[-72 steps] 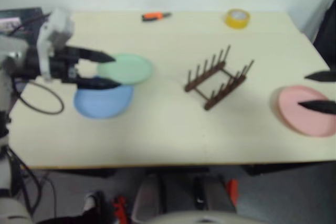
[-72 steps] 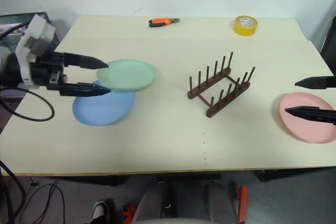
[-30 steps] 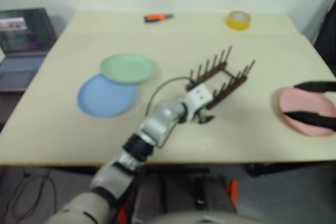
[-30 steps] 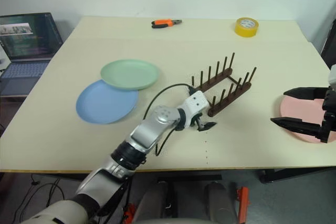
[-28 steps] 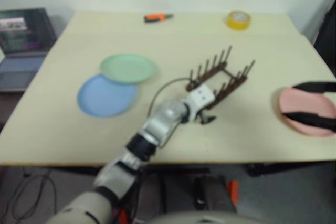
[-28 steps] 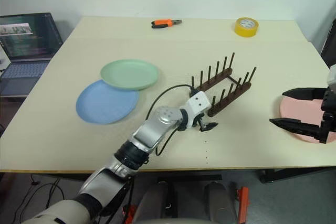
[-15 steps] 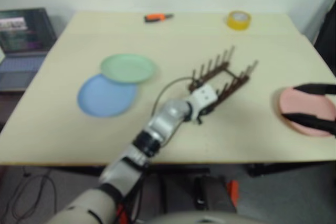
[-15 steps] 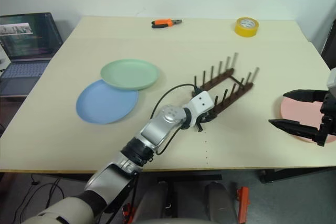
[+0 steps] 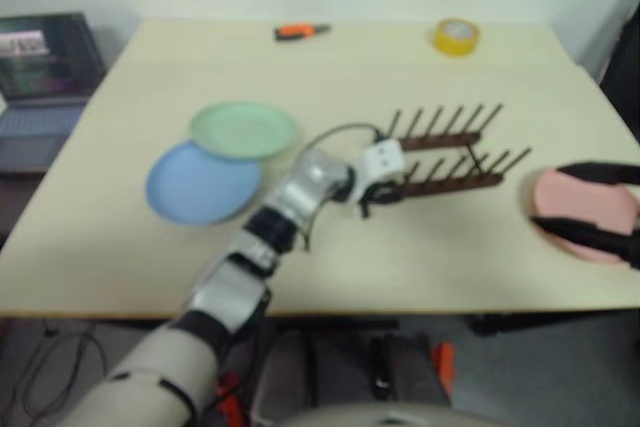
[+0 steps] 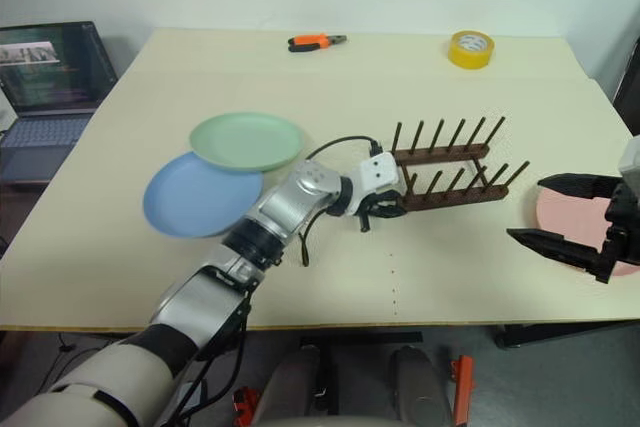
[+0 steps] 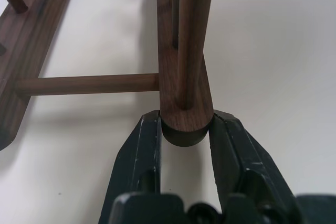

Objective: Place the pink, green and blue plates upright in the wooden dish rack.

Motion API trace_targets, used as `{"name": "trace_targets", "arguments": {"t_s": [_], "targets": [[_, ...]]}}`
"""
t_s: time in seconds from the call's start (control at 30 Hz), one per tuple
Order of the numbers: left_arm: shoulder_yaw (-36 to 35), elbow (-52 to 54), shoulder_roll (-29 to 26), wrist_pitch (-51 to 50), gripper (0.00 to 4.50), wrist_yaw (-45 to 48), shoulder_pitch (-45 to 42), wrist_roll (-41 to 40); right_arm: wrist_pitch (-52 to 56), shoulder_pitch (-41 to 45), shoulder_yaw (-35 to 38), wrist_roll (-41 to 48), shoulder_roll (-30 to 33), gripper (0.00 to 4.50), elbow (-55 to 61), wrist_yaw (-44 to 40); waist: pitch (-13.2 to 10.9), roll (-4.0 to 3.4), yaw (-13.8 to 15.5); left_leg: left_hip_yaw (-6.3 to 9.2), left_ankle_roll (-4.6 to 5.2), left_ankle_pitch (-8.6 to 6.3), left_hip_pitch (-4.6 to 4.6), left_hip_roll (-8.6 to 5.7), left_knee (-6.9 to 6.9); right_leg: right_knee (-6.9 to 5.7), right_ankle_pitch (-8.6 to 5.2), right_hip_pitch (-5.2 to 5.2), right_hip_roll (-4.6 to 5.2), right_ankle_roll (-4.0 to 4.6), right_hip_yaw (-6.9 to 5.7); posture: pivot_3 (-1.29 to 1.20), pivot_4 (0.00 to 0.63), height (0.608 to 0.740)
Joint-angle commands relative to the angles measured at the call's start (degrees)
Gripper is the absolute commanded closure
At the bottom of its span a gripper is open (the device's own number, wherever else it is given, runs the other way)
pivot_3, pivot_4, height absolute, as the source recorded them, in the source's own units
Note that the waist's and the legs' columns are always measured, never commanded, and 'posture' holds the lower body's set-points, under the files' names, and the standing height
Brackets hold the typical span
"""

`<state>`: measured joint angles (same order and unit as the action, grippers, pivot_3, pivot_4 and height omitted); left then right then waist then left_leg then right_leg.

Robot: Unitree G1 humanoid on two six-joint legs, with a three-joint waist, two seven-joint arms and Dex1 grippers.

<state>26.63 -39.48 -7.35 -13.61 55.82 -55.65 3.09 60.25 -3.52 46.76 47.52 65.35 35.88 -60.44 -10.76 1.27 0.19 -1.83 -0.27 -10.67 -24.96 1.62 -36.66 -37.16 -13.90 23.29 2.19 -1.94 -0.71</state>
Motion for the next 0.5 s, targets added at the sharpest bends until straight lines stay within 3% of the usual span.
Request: {"name": "trace_targets", "arguments": {"t_s": [0.03,0.3,0.5], "targets": [[-1.3,-1.7,1.8,3.1,3.49,0.7,-1.5,-0.1,0.9,-0.4,3.2,1.7,-0.2,0.00,2.0,1.1,0.0,0.00,0.1,0.00,0.03,-0.03,-0.01,0.00,0.00,0.05,0.01,-0.02,0.00,-0.03,0.00,0.00,0.150,0.740],[-1.3,-2.4,2.3,4.2,3.49,-0.9,-0.1,1.9,3.1,-0.3,3.1,5.7,-0.9,0.00,4.2,4.3,0.0,0.00,0.1,-0.02,0.09,-0.08,-0.03,0.01,-0.01,0.11,0.03,-0.03,0.01,-0.04,0.01,0.00,0.150,0.740],[-1.2,-1.0,1.2,2.9,1.50,-1.1,1.1,2.7,2.8,-0.3,1.5,7.1,-1.1,0.00,4.5,6.3,0.0,0.00,0.1,-0.02,0.09,-0.08,-0.03,0.03,-0.02,0.11,0.03,-0.03,0.01,-0.05,0.03,0.00,0.150,0.740]]}}
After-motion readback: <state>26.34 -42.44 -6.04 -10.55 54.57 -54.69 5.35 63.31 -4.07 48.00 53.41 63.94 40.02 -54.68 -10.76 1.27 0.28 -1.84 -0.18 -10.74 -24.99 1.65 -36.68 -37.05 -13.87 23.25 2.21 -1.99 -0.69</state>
